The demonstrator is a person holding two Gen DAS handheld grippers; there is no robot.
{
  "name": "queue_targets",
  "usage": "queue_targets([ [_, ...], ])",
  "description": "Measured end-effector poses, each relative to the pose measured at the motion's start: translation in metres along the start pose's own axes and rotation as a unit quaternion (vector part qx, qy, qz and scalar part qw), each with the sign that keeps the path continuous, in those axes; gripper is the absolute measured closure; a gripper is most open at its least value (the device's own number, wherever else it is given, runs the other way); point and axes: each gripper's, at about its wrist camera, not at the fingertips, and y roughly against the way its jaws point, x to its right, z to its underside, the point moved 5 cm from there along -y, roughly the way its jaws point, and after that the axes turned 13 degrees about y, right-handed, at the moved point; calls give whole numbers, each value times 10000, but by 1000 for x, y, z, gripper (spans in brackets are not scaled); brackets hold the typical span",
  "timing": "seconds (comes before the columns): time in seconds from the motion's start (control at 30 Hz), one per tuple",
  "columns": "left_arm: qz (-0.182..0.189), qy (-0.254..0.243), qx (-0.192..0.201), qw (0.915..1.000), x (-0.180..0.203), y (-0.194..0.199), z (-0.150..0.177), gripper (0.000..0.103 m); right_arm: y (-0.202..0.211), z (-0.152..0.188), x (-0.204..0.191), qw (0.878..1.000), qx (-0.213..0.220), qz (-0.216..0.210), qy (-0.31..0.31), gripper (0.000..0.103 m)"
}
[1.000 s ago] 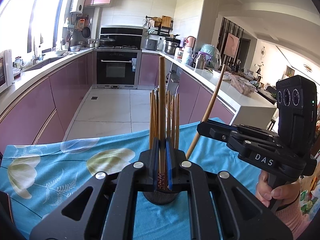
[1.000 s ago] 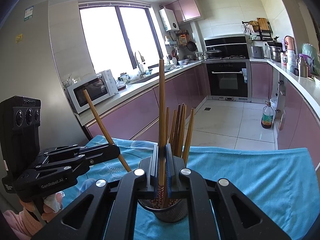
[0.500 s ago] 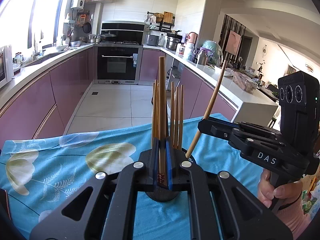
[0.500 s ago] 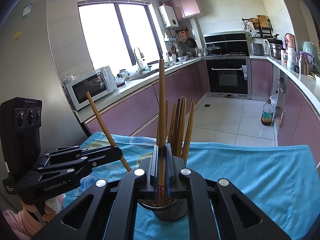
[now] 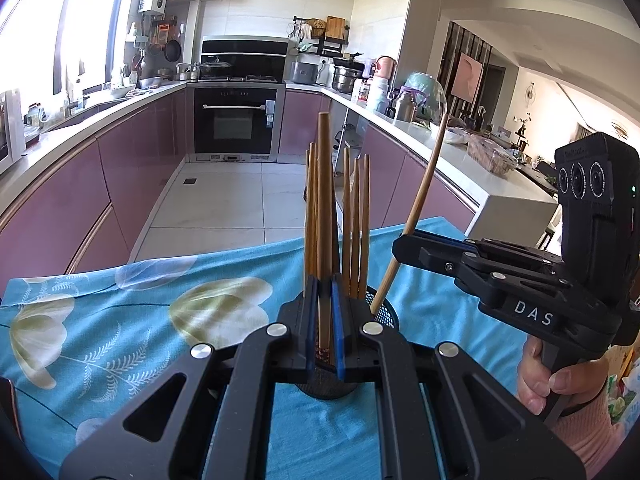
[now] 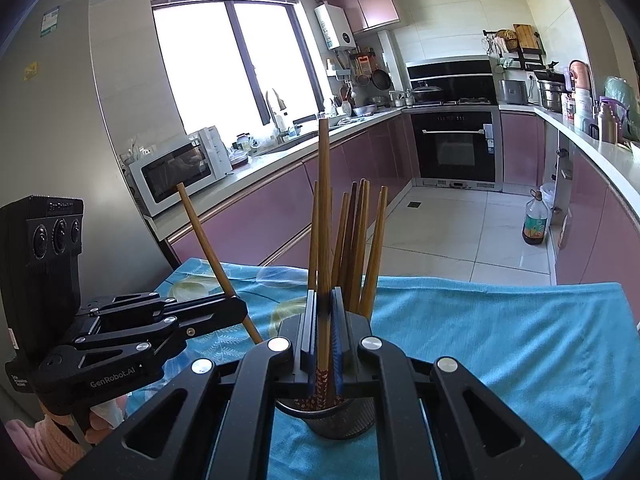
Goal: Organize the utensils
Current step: 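Push both chopsticks down into the cup among the others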
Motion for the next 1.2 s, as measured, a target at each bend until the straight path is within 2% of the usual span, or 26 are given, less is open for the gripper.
queue_targets([
  [1.2,-113,-104,-141,9998,-5,-24,-4,95,-19,8,-1,9997,-221,-68,-47,97],
])
